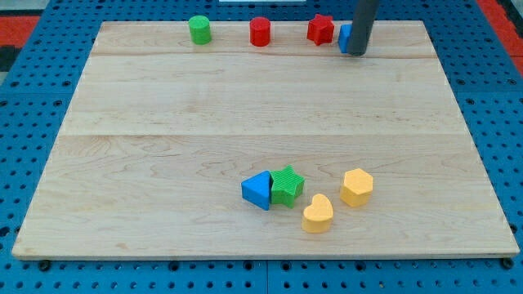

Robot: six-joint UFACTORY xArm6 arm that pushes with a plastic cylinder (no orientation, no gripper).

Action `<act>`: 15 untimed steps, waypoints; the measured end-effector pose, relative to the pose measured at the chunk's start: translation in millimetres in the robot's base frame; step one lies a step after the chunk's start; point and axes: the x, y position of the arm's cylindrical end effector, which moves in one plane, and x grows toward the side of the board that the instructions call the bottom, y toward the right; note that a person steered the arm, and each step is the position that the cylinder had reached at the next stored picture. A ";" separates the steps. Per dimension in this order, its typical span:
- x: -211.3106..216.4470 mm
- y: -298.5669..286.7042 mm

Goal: Push the blue cube right to the red star

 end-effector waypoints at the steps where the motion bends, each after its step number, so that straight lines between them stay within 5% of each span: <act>1: 0.0 -3.6; 9: 1.5 40.6; 11: 15.2 -10.5; 15: -20.7 9.4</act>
